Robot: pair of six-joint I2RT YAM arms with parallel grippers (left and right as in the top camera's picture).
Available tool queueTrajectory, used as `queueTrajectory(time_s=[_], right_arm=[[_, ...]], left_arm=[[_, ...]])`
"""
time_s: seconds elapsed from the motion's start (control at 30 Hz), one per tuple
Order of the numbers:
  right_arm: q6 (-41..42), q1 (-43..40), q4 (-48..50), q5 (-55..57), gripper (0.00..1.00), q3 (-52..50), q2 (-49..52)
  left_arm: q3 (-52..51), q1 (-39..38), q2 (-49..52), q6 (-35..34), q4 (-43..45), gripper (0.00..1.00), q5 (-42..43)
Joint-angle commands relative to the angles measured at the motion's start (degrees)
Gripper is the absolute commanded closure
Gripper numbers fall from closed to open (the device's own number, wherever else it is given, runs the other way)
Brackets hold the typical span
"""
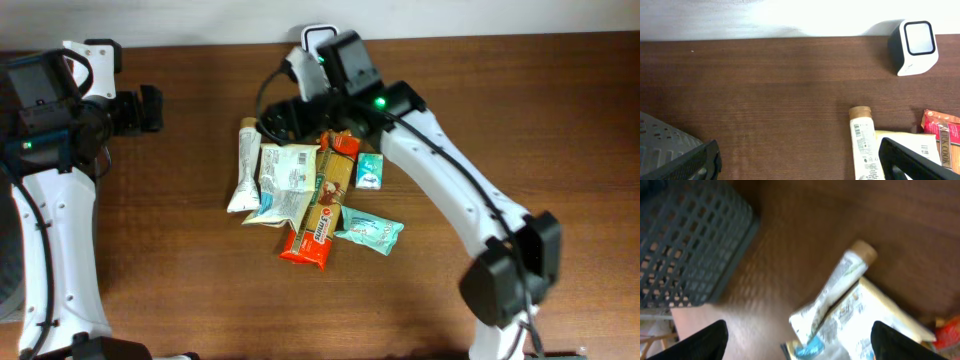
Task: Scan the item barcode
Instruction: 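Reach the right gripper to the white tube and grasp it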
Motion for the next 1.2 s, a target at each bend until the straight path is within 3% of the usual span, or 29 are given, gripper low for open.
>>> queueTrajectory(time_s=[0.0,0.13,0.33,0.77,1.03,1.17], right_arm=[[4.7,2.0,-2.3,4.8,0.14,9.0,7.4],[8.8,5.1,-1.6,10.3,0.17,9.3,11.1],[14.8,8.1,0.0,12.6,0.32,9.3,17.1],[18.7,9.5,0.3,8.9,0.38,9.3,28.7],[15.7,9.5,-0.4,12.4,0.61,9.0,30.6],[15.5,9.1,-1.3,11.9,0.79,9.2,30.0]], left_arm=[[0.2,0.2,-0.7,-0.5,0.0,0.01,0.6],[0.2,0.2,-0.7,-0.5,0.0,0.01,0.7],[0.2,0.2,-0.7,-0.5,0.0,0.01,0.7],[0.2,0.2,-0.7,-0.5,0.0,0.01,0.7],[0.2,0.2,-0.7,-0.5,0.0,0.0,0.7],[0.2,0.2,-0.7,-0.5,0.0,0.01,0.7]])
